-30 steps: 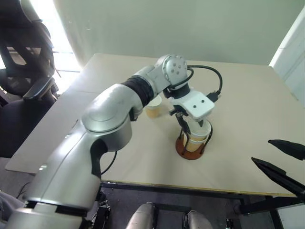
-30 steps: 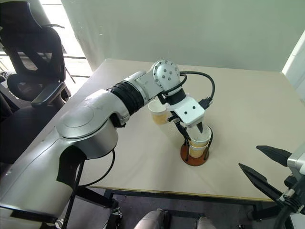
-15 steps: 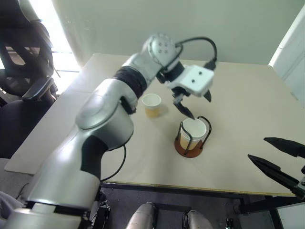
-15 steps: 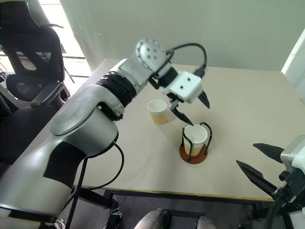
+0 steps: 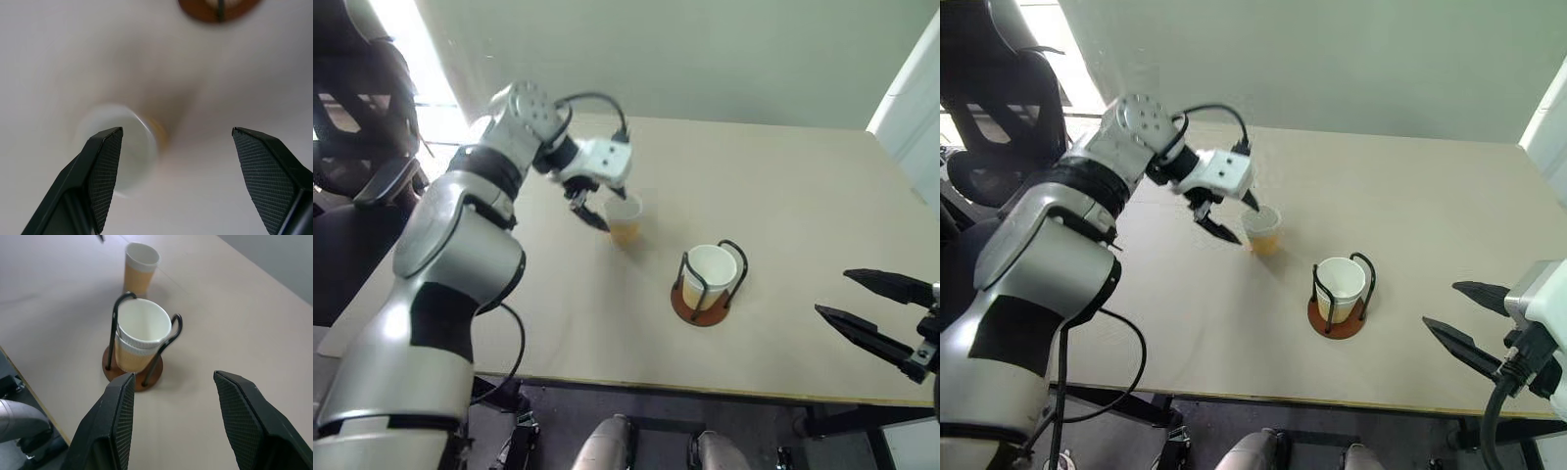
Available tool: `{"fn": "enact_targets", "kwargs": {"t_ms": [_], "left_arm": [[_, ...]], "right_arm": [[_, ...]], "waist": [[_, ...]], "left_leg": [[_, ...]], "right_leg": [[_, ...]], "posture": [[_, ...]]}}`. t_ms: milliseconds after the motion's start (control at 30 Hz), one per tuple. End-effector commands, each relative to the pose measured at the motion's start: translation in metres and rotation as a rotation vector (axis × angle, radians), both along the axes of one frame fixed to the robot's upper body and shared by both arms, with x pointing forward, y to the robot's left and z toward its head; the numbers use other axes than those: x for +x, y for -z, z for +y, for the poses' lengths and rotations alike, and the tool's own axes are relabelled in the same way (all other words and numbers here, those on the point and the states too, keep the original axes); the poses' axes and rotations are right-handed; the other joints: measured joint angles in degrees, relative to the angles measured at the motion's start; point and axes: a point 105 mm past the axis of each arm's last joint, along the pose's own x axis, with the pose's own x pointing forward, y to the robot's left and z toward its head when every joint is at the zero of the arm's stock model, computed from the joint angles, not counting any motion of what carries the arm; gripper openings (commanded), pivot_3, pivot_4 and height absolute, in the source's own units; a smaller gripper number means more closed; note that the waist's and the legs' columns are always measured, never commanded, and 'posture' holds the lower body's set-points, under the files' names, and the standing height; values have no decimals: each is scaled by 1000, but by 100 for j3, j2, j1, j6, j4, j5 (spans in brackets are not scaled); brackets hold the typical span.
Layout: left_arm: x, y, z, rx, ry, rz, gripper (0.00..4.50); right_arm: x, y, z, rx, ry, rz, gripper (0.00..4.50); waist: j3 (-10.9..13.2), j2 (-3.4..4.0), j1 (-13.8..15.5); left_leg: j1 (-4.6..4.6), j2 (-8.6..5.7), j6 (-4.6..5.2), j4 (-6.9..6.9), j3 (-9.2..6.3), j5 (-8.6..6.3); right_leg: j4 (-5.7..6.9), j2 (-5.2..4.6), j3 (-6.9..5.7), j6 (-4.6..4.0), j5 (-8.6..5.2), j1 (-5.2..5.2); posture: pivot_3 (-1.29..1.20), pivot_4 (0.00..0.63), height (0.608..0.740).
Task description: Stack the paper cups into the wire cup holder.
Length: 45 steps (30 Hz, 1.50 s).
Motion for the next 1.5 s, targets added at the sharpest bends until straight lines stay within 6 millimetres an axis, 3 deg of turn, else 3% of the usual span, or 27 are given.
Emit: {"fn": "enact_targets", "kwargs": {"t_ms": [33,300,733,1233,1367,1500], "left_arm": [[8,-2,-1,5,-31,-67,3813],[17,3,-2,5,-78,-133,3813],[34,32,-6,23,-155,-227,3813],[36,59,-6,42,-192,-211,3813],[36,58,-6,33,-192,-209,2895],[36,58,-5,36,-192,-208,1422]], "right_arm": [[3,-5,0,-15,-32,-62,2583],[2,-2,-1,-23,-57,-75,2583],[-5,-2,-1,-22,-59,-64,2583],[-11,-5,-3,-28,-42,-48,2583],[-11,-4,-3,-31,-38,-46,2583],[-10,-4,-3,-33,-40,-46,2583]], "waist": [[1,-3,8],[2,-10,-18],[7,-18,-35],[7,-19,-46],[7,-19,-45],[7,-19,-45]], "left_leg": [[-7,-1,-1,4,0,3],[2,-31,9,-1,8,7],[36,-25,26,-5,44,13],[51,-24,50,-2,105,2],[50,-25,51,-2,106,3],[51,-25,53,-1,109,2]], "right_leg": [[-3,-4,2,3,2,-2],[-5,-19,26,38,-3,1],[-1,-14,62,49,-23,20],[-3,-13,133,68,-10,13],[-2,-12,133,70,-10,13],[-3,-13,136,72,-8,13]], "posture": [[0,150,740],[0,150,740],[0,150,740],[0,150,740],[0,150,740],[0,150,740]]}}
